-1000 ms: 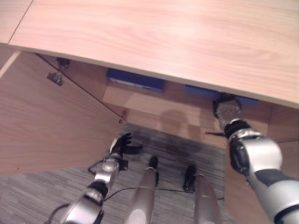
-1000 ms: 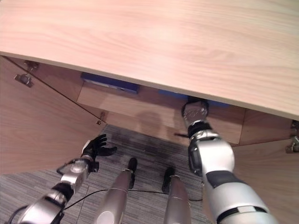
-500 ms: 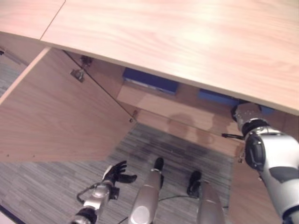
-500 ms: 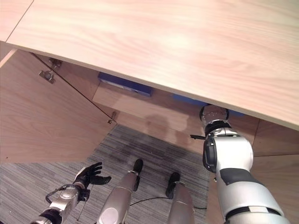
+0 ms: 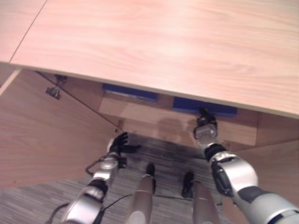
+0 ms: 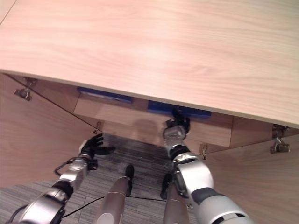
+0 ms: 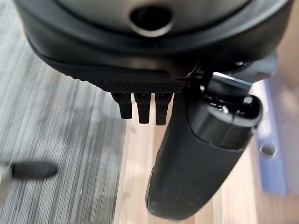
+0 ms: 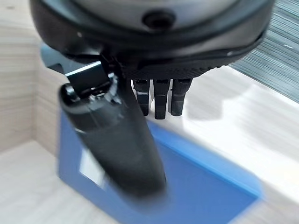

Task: Put the empty folder in the office cabinet

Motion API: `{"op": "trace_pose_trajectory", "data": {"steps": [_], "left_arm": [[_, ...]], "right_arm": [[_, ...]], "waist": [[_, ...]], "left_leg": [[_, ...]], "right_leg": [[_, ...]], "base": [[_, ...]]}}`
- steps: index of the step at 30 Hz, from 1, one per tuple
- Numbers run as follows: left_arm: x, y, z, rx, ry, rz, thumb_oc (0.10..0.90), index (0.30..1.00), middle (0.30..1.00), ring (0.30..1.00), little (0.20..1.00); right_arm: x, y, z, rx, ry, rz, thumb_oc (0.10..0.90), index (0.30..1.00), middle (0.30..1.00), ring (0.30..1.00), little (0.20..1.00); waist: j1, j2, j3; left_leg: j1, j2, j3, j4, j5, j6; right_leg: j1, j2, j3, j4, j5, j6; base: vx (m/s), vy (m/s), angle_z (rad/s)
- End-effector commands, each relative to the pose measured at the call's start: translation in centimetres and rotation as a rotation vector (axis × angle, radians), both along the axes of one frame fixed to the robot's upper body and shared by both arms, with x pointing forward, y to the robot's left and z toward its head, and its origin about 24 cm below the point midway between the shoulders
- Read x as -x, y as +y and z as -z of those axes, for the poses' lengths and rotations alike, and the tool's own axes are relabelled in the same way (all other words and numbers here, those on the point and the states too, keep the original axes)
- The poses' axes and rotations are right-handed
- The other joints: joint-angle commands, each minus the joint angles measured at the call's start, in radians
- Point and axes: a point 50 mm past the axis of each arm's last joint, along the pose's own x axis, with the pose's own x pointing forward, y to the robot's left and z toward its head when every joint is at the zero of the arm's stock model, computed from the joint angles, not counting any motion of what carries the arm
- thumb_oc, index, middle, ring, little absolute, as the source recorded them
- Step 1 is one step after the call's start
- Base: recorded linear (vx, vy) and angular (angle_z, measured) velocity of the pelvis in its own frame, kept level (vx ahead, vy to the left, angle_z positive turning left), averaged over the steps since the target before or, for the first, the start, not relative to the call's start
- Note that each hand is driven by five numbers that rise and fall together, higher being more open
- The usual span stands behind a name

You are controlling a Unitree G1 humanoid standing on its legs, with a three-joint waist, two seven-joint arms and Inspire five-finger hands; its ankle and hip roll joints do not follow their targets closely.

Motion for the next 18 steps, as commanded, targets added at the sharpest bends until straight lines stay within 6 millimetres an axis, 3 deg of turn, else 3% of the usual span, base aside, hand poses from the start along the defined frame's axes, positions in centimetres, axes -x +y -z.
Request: {"op": "trace_pose_trajectory", "data": {"steps": [1, 7, 18], "left_arm": [[0.1, 2.0, -0.1, -0.079, -0.001, -0.057, 0.800, 0.900, 0.900, 0.900, 0.900], [-0.1, 1.6, -0.2, -0.078, 0.003, -0.055, 0.800, 0.900, 0.900, 0.900, 0.900], [1.7, 3.3, 1.3, -0.084, 0.051, -0.062, 0.800, 0.900, 0.900, 0.900, 0.900]], "right_arm": [[-0.3, -0.2, -0.6, 0.025, -0.004, -0.005, 0.800, 0.900, 0.900, 0.900, 0.900], [0.4, 1.2, 0.3, 0.057, -0.012, -0.059, 0.800, 0.900, 0.900, 0.900, 0.900], [1.7, -1.1, 3.1, 0.077, -0.007, -0.089, 0.800, 0.900, 0.900, 0.900, 0.900]], "waist": [[0.015, -0.010, -0.019], [0.000, -0.023, -0.029], [0.007, -0.042, -0.055]], "left_leg": [[0.059, 0.044, -0.058, -0.061, -0.053, -0.014], [0.087, 0.053, -0.052, -0.093, -0.042, -0.017], [0.146, 0.061, -0.048, -0.136, -0.034, -0.015]], "right_leg": [[0.113, -0.033, 0.035, -0.009, -0.074, 0.068], [0.129, -0.035, 0.038, -0.029, -0.061, 0.074], [0.185, -0.042, 0.024, -0.068, -0.043, 0.090]], "base": [[0.00, 0.000, 0.00], [0.00, 0.000, 0.00], [0.03, -0.002, 0.01]]}}
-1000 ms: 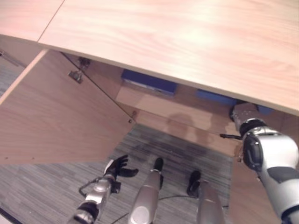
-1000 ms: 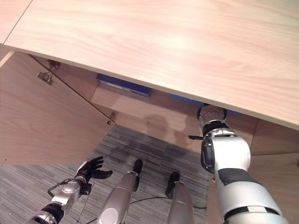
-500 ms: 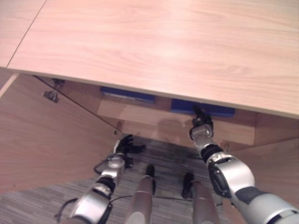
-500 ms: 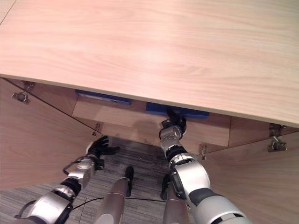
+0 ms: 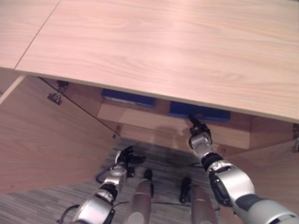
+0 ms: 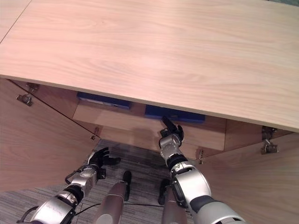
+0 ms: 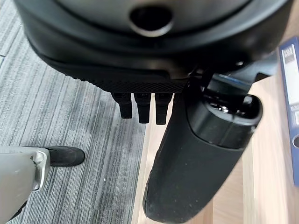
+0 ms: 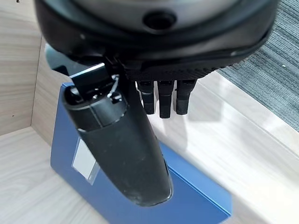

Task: Put the empty folder in the office cabinet

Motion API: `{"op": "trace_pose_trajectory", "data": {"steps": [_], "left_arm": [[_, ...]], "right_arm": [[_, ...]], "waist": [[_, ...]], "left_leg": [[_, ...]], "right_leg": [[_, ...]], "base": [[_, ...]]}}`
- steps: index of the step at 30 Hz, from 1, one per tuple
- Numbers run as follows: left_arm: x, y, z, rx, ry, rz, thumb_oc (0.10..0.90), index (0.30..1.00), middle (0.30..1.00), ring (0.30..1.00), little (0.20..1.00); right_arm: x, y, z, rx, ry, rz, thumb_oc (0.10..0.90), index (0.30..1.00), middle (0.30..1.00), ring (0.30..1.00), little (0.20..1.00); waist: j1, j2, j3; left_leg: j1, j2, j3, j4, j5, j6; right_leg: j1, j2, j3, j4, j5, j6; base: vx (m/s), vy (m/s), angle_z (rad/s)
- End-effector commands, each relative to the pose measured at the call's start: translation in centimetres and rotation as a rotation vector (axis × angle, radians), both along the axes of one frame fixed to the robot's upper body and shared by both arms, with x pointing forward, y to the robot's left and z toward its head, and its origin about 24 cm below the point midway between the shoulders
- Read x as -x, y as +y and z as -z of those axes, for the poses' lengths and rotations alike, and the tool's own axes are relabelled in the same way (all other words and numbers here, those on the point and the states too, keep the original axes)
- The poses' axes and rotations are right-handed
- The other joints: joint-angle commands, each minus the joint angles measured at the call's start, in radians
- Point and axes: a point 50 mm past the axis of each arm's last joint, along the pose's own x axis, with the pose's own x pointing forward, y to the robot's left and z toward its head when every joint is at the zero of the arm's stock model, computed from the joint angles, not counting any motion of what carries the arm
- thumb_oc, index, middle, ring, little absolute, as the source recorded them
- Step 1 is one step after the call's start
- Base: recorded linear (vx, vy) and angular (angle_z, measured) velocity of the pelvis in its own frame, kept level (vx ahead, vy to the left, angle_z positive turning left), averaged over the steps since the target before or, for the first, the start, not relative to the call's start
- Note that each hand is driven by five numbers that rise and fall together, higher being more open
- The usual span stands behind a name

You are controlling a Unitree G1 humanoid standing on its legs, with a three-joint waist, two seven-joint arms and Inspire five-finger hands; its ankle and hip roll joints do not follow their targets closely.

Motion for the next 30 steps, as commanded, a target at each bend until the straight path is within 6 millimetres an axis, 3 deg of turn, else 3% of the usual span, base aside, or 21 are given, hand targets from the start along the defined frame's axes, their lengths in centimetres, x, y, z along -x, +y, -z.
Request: {"op": "trace_pose_trajectory", "data": {"steps": [1, 2, 6, 7, 8, 14, 15, 16, 20, 22, 23, 24, 28, 30], "left_arm": [[-1.4, 2.0, -1.8, -0.071, -0.076, 0.015, 0.800, 0.900, 0.900, 0.900, 0.900], [-1.4, 2.0, -1.8, -0.070, -0.077, 0.015, 0.800, 0.900, 0.900, 0.900, 0.900], [-0.5, 2.4, -1.0, -0.062, -0.057, 0.011, 0.800, 0.900, 0.900, 0.900, 0.900], [-0.4, 2.4, -0.9, -0.062, -0.056, 0.011, 0.800, 0.900, 0.900, 0.900, 0.900], [0.6, 2.4, -0.2, -0.050, -0.033, 0.015, 0.800, 0.900, 0.900, 0.900, 0.900], [2.1, 2.4, 1.0, -0.029, 0.000, 0.008, 0.800, 0.900, 0.900, 0.900, 0.900], [3.0, 2.8, 1.6, -0.029, 0.018, -0.003, 0.800, 0.900, 0.900, 0.900, 0.900], [3.4, 2.9, 1.8, -0.028, 0.023, -0.005, 0.800, 0.900, 0.900, 0.900, 0.900], [5.5, 3.5, 2.6, -0.037, 0.026, -0.014, 0.800, 0.900, 0.900, 0.900, 0.900], [6.0, 3.7, 2.8, -0.039, 0.025, -0.014, 0.800, 0.900, 0.900, 0.900, 0.900], [6.6, 4.0, 2.8, -0.043, 0.015, -0.008, 0.800, 0.900, 0.900, 0.900, 0.900], [6.7, 4.0, 2.9, -0.043, 0.017, -0.008, 0.800, 0.900, 0.900, 0.900, 0.900], [8.3, 4.5, 3.2, -0.074, 0.025, 0.047, 0.800, 0.900, 0.900, 0.900, 0.900], [8.4, 4.5, 3.3, -0.088, 0.029, 0.062, 0.800, 0.900, 0.900, 0.900, 0.900]], "right_arm": [[0.0, -1.1, 0.1, 0.018, -0.054, -0.012, 0.800, 0.900, 0.900, 0.900, 0.900], [0.0, -1.1, 0.1, 0.018, -0.055, -0.012, 0.800, 0.900, 0.900, 0.900, 0.900], [2.6, -1.3, 3.8, -0.043, 0.012, 0.002, 0.800, 0.900, 0.900, 0.900, 0.900], [2.7, -1.3, 3.9, -0.044, 0.013, 0.001, 0.800, 0.900, 0.900, 0.900, 0.900], [4.6, -1.1, 6.1, -0.075, 0.056, -0.005, 0.800, 0.900, 0.900, 0.900, 0.900], [7.0, -0.9, 8.4, -0.056, 0.084, -0.073, 0.800, 0.900, 0.900, 0.900, 0.900], [7.7, -1.5, 8.8, 0.019, 0.078, -0.125, 0.519, 0.479, 0.479, 0.479, 0.479], [7.9, -1.8, 8.8, 0.070, 0.069, -0.155, 0.400, 0.300, 0.300, 0.300, 0.300], [8.4, -4.9, 6.9, 0.512, -0.005, -0.328, 0.400, 0.300, 0.300, 0.300, 0.300], [8.4, -5.6, 6.3, 0.609, -0.015, -0.353, 0.400, 0.300, 0.300, 0.300, 0.300], [8.3, -6.8, 4.7, 0.817, -0.057, -0.415, 0.400, 0.300, 0.300, 0.300, 0.300], [8.3, -6.8, 4.7, 0.819, -0.055, -0.416, 0.400, 0.300, 0.300, 0.300, 0.300], [8.2, -8.6, 1.2, 1.176, -0.157, -0.494, 0.400, 0.300, 0.300, 0.300, 0.300], [8.3, -8.8, 0.7, 1.221, -0.171, -0.501, 0.400, 0.300, 0.300, 0.300, 0.300]], "waist": [[0.007, -0.006, -0.039], [0.007, -0.004, -0.041], [0.005, -0.017, -0.062], [0.005, -0.017, -0.063], [0.000, -0.025, -0.077], [-0.017, -0.032, -0.104], [-0.024, -0.035, -0.116], [-0.028, -0.035, -0.123], [-0.053, -0.032, -0.146], [-0.055, -0.030, -0.150], [-0.058, -0.032, -0.155], [-0.058, -0.032, -0.156], [-0.057, -0.035, -0.171], [-0.057, -0.036, -0.173]], "left_leg": [[0.097, 0.063, -0.048, -0.105, -0.031, -0.029], [0.096, 0.064, -0.049, -0.112, -0.022, -0.028], [0.145, 0.070, -0.048, -0.139, -0.021, -0.025], [0.148, 0.070, -0.048, -0.141, -0.021, -0.025], [0.184, 0.072, -0.045, -0.162, -0.019, -0.022], [0.248, 0.076, -0.028, -0.209, -0.012, -0.018], [0.273, 0.077, -0.020, -0.234, -0.006, -0.018], [0.287, 0.078, -0.018, -0.249, -0.002, -0.017], [0.338, 0.081, 0.000, -0.306, 0.012, -0.012], [0.346, 0.081, 0.001, -0.315, 0.014, -0.011], [0.354, 0.082, 0.006, -0.329, 0.018, -0.009], [0.356, 0.083, 0.006, -0.330, 0.018, -0.009], [0.364, 0.083, 0.009, -0.364, 0.028, -0.006], [0.366, 0.082, 0.009, -0.373, 0.031, -0.006]], "right_leg": [[0.134, -0.042, 0.028, -0.043, -0.041, 0.092], [0.133, -0.041, 0.026, -0.050, -0.032, 0.092], [0.175, -0.038, 0.012, -0.074, -0.024, 0.102], [0.178, -0.038, 0.012, -0.075, -0.024, 0.102], [0.204, -0.035, 0.008, -0.093, -0.018, 0.109], [0.241, -0.032, 0.008, -0.127, -0.001, 0.117], [0.252, -0.030, 0.008, -0.145, 0.009, 0.122], [0.258, -0.029, 0.008, -0.155, 0.014, 0.124], [0.279, -0.025, 0.010, -0.194, 0.036, 0.134], [0.283, -0.025, 0.010, -0.202, 0.039, 0.136], [0.289, -0.025, 0.012, -0.218, 0.045, 0.139], [0.290, -0.025, 0.012, -0.218, 0.045, 0.139], [0.296, -0.024, 0.011, -0.253, 0.059, 0.145], [0.298, -0.024, 0.010, -0.260, 0.064, 0.147]], "base": [[0.02, 0.006, 0.07], [0.07, 0.007, 0.08], [0.07, 0.005, 0.07], [0.13, 0.017, 0.08], [0.10, 0.024, 0.04], [0.08, 0.033, -0.01], [0.12, 0.054, -0.05], [0.11, 0.051, -0.12], [0.08, 0.051, -0.10], [0.04, 0.021, -0.12], [0.04, 0.021, -0.11], [0.04, 0.018, -0.03], [0.01, 0.002, -0.01], [0.00, 0.000, 0.00]]}}
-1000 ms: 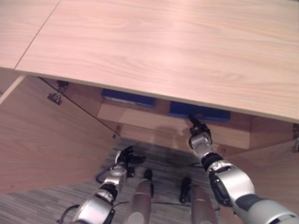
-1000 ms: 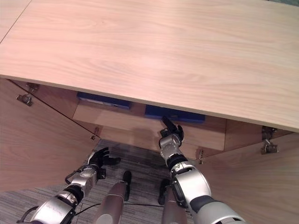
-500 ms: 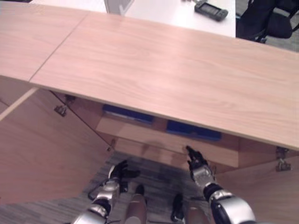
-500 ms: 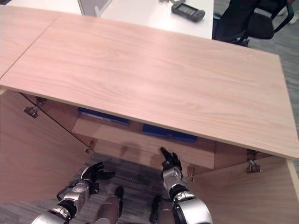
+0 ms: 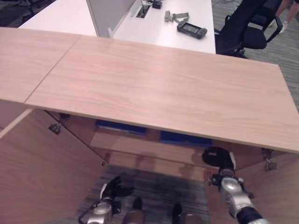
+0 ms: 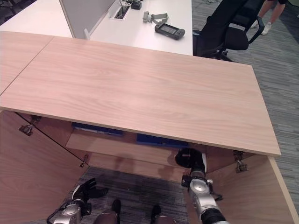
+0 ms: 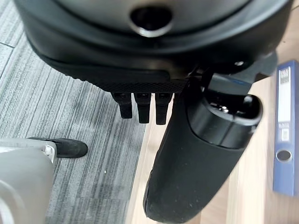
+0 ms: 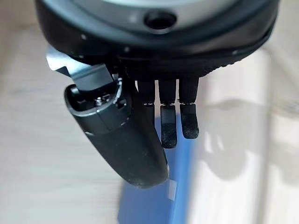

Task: Put the empty folder in the office cabinet

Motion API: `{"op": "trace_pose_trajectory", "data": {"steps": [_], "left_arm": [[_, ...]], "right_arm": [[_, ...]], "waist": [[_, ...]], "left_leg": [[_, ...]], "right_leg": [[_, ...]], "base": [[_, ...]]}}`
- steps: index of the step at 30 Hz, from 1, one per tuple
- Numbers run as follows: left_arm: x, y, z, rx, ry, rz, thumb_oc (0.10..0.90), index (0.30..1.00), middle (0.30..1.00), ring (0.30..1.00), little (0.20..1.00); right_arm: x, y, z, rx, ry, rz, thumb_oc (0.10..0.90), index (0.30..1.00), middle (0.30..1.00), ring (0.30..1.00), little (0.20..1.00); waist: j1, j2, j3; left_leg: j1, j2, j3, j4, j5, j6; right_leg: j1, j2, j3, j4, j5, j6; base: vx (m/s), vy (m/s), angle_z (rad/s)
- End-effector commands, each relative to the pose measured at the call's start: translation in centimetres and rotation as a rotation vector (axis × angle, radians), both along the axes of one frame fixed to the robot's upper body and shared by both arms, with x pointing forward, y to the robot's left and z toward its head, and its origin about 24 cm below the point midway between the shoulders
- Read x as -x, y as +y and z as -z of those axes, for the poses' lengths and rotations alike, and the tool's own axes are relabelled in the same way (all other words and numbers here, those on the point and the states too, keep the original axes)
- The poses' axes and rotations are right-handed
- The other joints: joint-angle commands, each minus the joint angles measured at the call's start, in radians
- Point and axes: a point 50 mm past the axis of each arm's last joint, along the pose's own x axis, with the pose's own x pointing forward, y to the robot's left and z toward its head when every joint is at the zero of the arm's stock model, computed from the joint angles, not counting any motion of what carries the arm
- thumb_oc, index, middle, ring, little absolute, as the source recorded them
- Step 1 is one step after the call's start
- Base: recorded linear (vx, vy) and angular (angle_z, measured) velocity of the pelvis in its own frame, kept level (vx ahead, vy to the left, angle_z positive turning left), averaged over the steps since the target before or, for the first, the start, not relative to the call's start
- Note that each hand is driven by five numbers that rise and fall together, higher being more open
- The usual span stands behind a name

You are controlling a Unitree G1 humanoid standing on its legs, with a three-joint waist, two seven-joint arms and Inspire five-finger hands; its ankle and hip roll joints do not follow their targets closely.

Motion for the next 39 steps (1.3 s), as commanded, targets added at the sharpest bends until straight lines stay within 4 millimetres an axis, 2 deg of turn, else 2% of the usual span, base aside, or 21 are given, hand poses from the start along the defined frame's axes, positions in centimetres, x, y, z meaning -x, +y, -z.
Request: {"op": "trace_pose_trajectory", "data": {"steps": [1, 6, 11, 14, 16, 19, 20, 21, 22, 23, 31, 39], "left_arm": [[-2.7, 0.5, -1.8, -0.074, -0.120, 0.116, 0.800, 0.900, 0.900, 0.900, 0.900], [-2.9, -0.1, -1.9, -0.083, -0.131, 0.174, 0.800, 0.900, 0.900, 0.900, 0.900], [-4.0, -0.6, -2.7, -0.089, -0.178, 0.236, 0.800, 0.900, 0.900, 0.900, 0.900], [-5.4, -0.8, -3.8, -0.084, -0.235, 0.244, 0.800, 0.900, 0.900, 0.900, 0.900], [-7.7, -1.0, -5.7, -0.082, -0.327, 0.248, 0.800, 0.900, 0.900, 0.900, 0.900], [-10.3, -1.2, -7.9, -0.092, -0.424, 0.249, 0.800, 0.900, 0.900, 0.900, 0.900], [-8.1, 0.3, -7.2, -0.151, -0.396, 0.326, 0.800, 0.900, 0.900, 0.900, 0.900], [-10.1, 0.2, -9.6, -0.138, -0.493, 0.311, 0.800, 0.900, 0.900, 0.900, 0.900], [-11.4, 0.9, -11.3, -0.146, -0.552, 0.295, 0.800, 0.900, 0.900, 0.900, 0.900], [-11.8, 0.8, -11.8, -0.151, -0.571, 0.295, 0.800, 0.900, 0.900, 0.900, 0.900], [-14.4, -1.5, -13.2, -0.152, -0.626, 0.312, 0.800, 0.900, 0.900, 0.900, 0.900], [-16.2, -2.2, -14.6, -0.168, -0.664, 0.296, 0.800, 0.900, 0.900, 0.900, 0.900]], "right_arm": [[-1.5, 0.1, -3.6, 0.146, -0.181, -0.084, 0.400, 0.300, 0.300, 0.300, 0.300], [-1.4, -0.1, -3.3, 0.269, -0.148, -0.135, 0.400, 0.300, 0.300, 0.300, 0.300], [-1.8, -0.2, -2.9, 0.322, -0.105, -0.161, 0.400, 0.300, 0.300, 0.300, 0.300], [-2.6, -0.2, -2.9, 0.314, -0.094, -0.151, 0.400, 0.300, 0.300, 0.300, 0.300], [-3.4, 0.1, -2.9, 0.293, -0.080, -0.144, 0.400, 0.300, 0.300, 0.300, 0.300], [-4.2, 0.4, -2.8, 0.274, -0.062, -0.131, 0.400, 0.300, 0.300, 0.300, 0.300], [-4.1, -0.8, -3.0, 0.268, -0.068, -0.093, 0.400, 0.300, 0.300, 0.300, 0.300], [-5.0, -0.5, -4.1, 0.278, -0.106, -0.103, 0.400, 0.300, 0.300, 0.300, 0.300], [-5.4, -0.5, -4.1, 0.271, -0.094, -0.097, 0.400, 0.300, 0.300, 0.300, 0.300], [-5.7, -0.3, -4.2, 0.269, -0.091, -0.105, 0.400, 0.300, 0.300, 0.300, 0.300], [-7.9, 1.7, -5.7, 0.276, -0.115, -0.158, 0.400, 0.300, 0.300, 0.300, 0.300], [-8.9, 1.9, -6.4, 0.263, -0.119, -0.137, 0.400, 0.300, 0.300, 0.300, 0.300]], "waist": [[0.002, 0.031, -0.032], [0.004, 0.027, -0.049], [0.012, 0.025, -0.052], [0.018, 0.023, -0.046], [0.024, 0.021, -0.023], [0.027, 0.022, 0.004], [0.039, 0.029, 0.019], [0.047, 0.037, 0.039], [0.046, 0.044, 0.058], [0.046, 0.046, 0.065], [0.047, 0.055, 0.109], [0.048, 0.063, 0.139]], "left_leg": [[0.097, 0.065, -0.021, -0.103, -0.024, -0.027], [0.104, 0.063, -0.019, -0.125, -0.019, -0.026], [0.099, 0.061, -0.021, -0.126, -0.021, -0.026], [0.084, 0.061, -0.026, -0.123, -0.019, -0.027], [0.041, 0.058, -0.038, -0.101, -0.016, -0.026], [0.000, 0.053, -0.049, -0.078, -0.010, -0.027], [-0.017, 0.049, -0.055, -0.070, -0.006, -0.027], [-0.042, 0.044, -0.064, -0.060, 0.001, -0.029], [-0.060, 0.040, -0.070, -0.051, 0.006, -0.029], [-0.066, 0.039, -0.072, -0.047, 0.007, -0.030], [-0.127, 0.036, -0.081, -0.015, 0.019, -0.036], [-0.166, 0.035, -0.092, 0.013, 0.023, -0.040]], "right_leg": [[0.014, -0.059, 0.023, 0.067, -0.032, 0.122], [0.018, -0.060, 0.019, 0.047, -0.021, 0.125], [0.012, -0.059, 0.018, 0.041, -0.021, 0.127], [0.002, -0.060, 0.016, 0.040, -0.020, 0.129], [-0.026, -0.062, 0.014, 0.052, -0.021, 0.128], [-0.053, -0.064, 0.009, 0.071, -0.022, 0.125], [-0.062, -0.068, 0.008, 0.080, -0.022, 0.124], [-0.072, -0.071, 0.000, 0.080, -0.019, 0.125], [-0.082, -0.075, -0.004, 0.087, -0.019, 0.124], [-0.087, -0.076, -0.005, 0.090, -0.020, 0.123], [-0.130, -0.086, -0.006, 0.116, -0.025, 0.118], [-0.159, -0.089, -0.007, 0.146, -0.034, 0.115]], "base": [[0.00, 0.000, 0.00], [0.00, 0.000, 0.00], [0.00, 0.000, 0.00], [-0.02, -0.009, 0.01], [-0.09, -0.038, 0.06], [-0.10, -0.022, 0.11], [-0.16, -0.033, 0.04], [-0.17, -0.014, 0.09], [-0.15, -0.015, 0.19], [-0.10, 0.006, 0.30], [-0.04, -0.005, 0.04], [-0.01, -0.009, 0.05]]}}
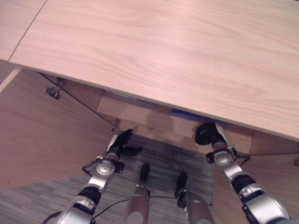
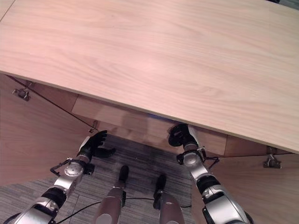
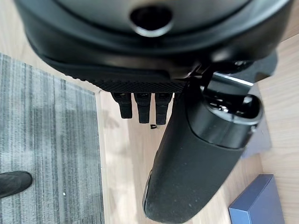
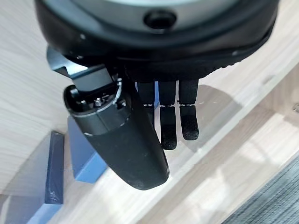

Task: Put the empty folder in the office cabinet

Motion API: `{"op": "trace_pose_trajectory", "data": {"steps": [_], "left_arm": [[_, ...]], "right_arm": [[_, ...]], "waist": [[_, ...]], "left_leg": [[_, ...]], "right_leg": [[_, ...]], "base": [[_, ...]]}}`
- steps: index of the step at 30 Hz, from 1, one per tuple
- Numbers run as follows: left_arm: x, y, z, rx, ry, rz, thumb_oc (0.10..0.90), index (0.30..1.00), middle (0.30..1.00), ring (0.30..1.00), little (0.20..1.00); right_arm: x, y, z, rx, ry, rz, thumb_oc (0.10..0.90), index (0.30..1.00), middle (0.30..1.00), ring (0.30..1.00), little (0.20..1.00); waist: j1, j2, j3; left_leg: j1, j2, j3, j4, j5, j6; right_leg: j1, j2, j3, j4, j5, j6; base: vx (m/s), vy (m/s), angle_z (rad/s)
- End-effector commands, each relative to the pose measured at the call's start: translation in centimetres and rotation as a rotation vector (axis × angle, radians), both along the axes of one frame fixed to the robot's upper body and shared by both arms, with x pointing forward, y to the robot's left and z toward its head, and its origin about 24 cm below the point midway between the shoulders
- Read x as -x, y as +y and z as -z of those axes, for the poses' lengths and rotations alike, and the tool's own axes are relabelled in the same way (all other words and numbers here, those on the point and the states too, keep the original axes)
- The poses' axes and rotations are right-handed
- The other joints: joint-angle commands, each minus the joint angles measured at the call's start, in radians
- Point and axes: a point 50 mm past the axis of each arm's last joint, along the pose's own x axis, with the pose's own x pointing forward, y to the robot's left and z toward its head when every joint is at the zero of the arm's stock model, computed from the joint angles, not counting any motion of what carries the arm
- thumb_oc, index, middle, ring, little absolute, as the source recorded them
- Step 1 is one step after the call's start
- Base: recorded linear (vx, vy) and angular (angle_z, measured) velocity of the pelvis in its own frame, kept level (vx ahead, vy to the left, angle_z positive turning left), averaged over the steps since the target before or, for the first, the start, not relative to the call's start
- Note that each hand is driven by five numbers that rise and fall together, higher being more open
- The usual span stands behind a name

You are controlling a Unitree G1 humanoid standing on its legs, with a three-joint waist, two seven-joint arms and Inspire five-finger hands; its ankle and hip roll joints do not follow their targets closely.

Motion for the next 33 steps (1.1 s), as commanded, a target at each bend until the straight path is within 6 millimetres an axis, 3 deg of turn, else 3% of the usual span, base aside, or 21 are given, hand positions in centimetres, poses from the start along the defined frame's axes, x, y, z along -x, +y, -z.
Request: {"op": "trace_pose_trajectory", "data": {"steps": [1, 7, 8, 9, 11, 12, 13, 17, 18, 19, 21, 23, 25, 26, 33], "left_arm": [[-2.4, -0.3, -3.5, 0.026, -0.170, -0.031, 0.800, 0.900, 0.900, 0.900, 0.900], [-3.4, -0.5, -4.6, 0.032, -0.199, -0.040, 0.800, 0.900, 0.900, 0.900, 0.900], [2.9, 0.2, -6.0, 0.171, -0.330, 0.141, 0.800, 0.900, 0.900, 0.900, 0.900], [5.5, 1.0, -5.8, 0.167, -0.306, 0.181, 0.800, 0.900, 0.900, 0.900, 0.900], [8.7, 2.6, -6.5, 0.135, -0.263, 0.262, 0.800, 0.900, 0.900, 0.900, 0.900], [9.8, 5.3, -2.7, 0.028, -0.078, 0.208, 0.800, 0.900, 0.900, 0.900, 0.900], [7.6, 4.2, -4.9, 0.008, -0.168, 0.248, 0.800, 0.900, 0.900, 0.900, 0.900], [5.6, 3.4, -5.3, 0.075, -0.194, 0.214, 0.800, 0.900, 0.900, 0.900, 0.900], [7.3, 2.4, -7.1, 0.154, -0.251, 0.285, 0.800, 0.900, 0.900, 0.900, 0.900], [9.0, 2.5, -7.2, 0.172, -0.232, 0.308, 0.800, 0.900, 0.900, 0.900, 0.900], [10.3, 1.8, -7.9, 0.184, -0.226, 0.386, 0.800, 0.900, 0.900, 0.900, 0.900], [10.7, 1.8, -7.9, 0.179, -0.202, 0.413, 0.800, 0.900, 0.900, 0.900, 0.900], [11.4, 2.0, -6.0, 0.164, -0.093, 0.439, 0.800, 0.900, 0.900, 0.900, 0.900], [10.8, 2.3, -5.5, 0.127, -0.054, 0.450, 0.800, 0.900, 0.900, 0.900, 0.900], [10.4, 3.4, -4.6, 0.072, -0.027, 0.418, 0.800, 0.900, 0.900, 0.900, 0.900]], "right_arm": [[-1.4, -0.3, -2.9, -0.033, -0.133, 0.024, 0.400, 0.300, 0.300, 0.300, 0.300], [-2.1, -0.8, -3.7, -0.029, -0.149, 0.047, 0.400, 0.300, 0.300, 0.300, 0.300], [-0.9, -3.6, -3.9, -0.019, -0.176, 0.113, 0.400, 0.300, 0.300, 0.300, 0.300], [-0.6, -4.5, -4.0, -0.020, -0.188, 0.138, 0.400, 0.300, 0.300, 0.300, 0.300], [-0.9, -6.3, -4.7, -0.024, -0.188, 0.221, 0.400, 0.300, 0.300, 0.300, 0.300], [-1.6, -6.8, -4.8, -0.030, -0.153, 0.262, 0.400, 0.300, 0.300, 0.300, 0.300], [-2.4, -5.8, -6.0, -0.007, -0.191, 0.229, 0.400, 0.300, 0.300, 0.300, 0.300], [-2.7, -5.7, -6.2, -0.034, -0.183, 0.241, 0.400, 0.300, 0.300, 0.300, 0.300], [-2.3, -7.0, -6.4, -0.021, -0.189, 0.265, 0.400, 0.300, 0.300, 0.300, 0.300], [-1.8, -7.5, -5.8, -0.013, -0.170, 0.278, 0.400, 0.300, 0.300, 0.300, 0.300], [-1.9, -8.3, -6.4, 0.005, -0.178, 0.309, 0.400, 0.300, 0.300, 0.300, 0.300], [-2.0, -8.7, -6.5, 0.013, -0.170, 0.326, 0.400, 0.300, 0.300, 0.300, 0.300], [-2.6, -9.0, -7.5, 0.037, -0.172, 0.337, 0.400, 0.300, 0.300, 0.300, 0.300], [-2.9, -9.0, -8.3, 0.041, -0.186, 0.337, 0.400, 0.300, 0.300, 0.300, 0.300], [-3.3, -9.0, -9.2, 0.040, -0.220, 0.348, 0.400, 0.300, 0.300, 0.300, 0.300]], "waist": [[0.007, -0.002, -0.037], [0.005, 0.005, -0.017], [0.044, 0.033, 0.002], [0.061, 0.040, 0.012], [0.097, 0.059, 0.025], [0.115, 0.069, 0.040], [0.114, 0.070, 0.043], [0.117, 0.083, 0.059], [0.133, 0.097, 0.065], [0.135, 0.101, 0.065], [0.147, 0.111, 0.070], [0.152, 0.114, 0.074], [0.167, 0.122, 0.076], [0.170, 0.129, 0.076], [0.166, 0.134, 0.074]], "left_leg": [[0.000, 0.038, -0.015, 0.074, -0.101, -0.014], [-0.024, 0.037, -0.020, 0.087, -0.098, -0.016], [-0.035, 0.029, -0.026, 0.092, -0.093, -0.011], [-0.037, 0.025, -0.033, 0.092, -0.090, -0.011], [-0.044, 0.018, -0.046, 0.092, -0.086, -0.012], [-0.049, 0.013, -0.053, 0.099, -0.088, -0.017], [-0.052, 0.012, -0.052, 0.102, -0.089, -0.018], [-0.070, 0.013, -0.052, 0.112, -0.087, -0.018], [-0.074, 0.010, -0.054, 0.114, -0.085, -0.015], [-0.076, 0.009, -0.054, 0.113, -0.084, -0.015], [-0.079, 0.005, -0.059, 0.112, -0.083, -0.016], [-0.081, 0.005, -0.060, 0.112, -0.083, -0.016], [-0.091, 0.006, -0.064, 0.117, -0.081, -0.019], [-0.094, 0.005, -0.064, 0.122, -0.081, -0.019], [-0.099, 0.004, -0.069, 0.123, -0.079, -0.019]], "right_leg": [[0.000, -0.088, 0.058, 0.127, -0.080, 0.113], [-0.025, -0.088, 0.056, 0.148, -0.086, 0.110], [-0.024, -0.093, 0.043, 0.157, -0.087, 0.109], [-0.020, -0.094, 0.036, 0.158, -0.089, 0.110], [-0.015, -0.098, 0.027, 0.156, -0.091, 0.111], [-0.020, -0.104, 0.025, 0.165, -0.097, 0.112], [-0.026, -0.105, 0.026, 0.170, -0.097, 0.113], [-0.046, -0.104, 0.027, 0.182, -0.101, 0.107], [-0.047, -0.105, 0.026, 0.185, -0.102, 0.106], [-0.046, -0.106, 0.021, 0.188, -0.105, 0.105], [-0.047, -0.109, 0.016, 0.189, -0.108, 0.106], [-0.050, -0.109, 0.014, 0.193, -0.109, 0.105], [-0.058, -0.112, 0.012, 0.200, -0.112, 0.104], [-0.063, -0.114, 0.010, 0.206, -0.115, 0.104], [-0.068, -0.116, 0.006, 0.216, -0.122, 0.103]], "base": [[-0.01, -0.006, 0.03], [-0.02, -0.007, 0.02], [-0.06, -0.051, -0.05], [-0.08, -0.076, -0.11], [-0.04, -0.056, 0.20], [-0.03, -0.027, 0.48], [-0.03, -0.006, 0.32], [-0.02, 0.011, -0.05], [0.00, 0.000, 0.00], [-0.01, -0.019, 0.07], [-0.01, -0.019, 0.09], [-0.01, -0.013, 0.11], [0.01, 0.004, 0.05], [0.00, 0.000, 0.00], [0.00, 0.008, 0.02]]}}
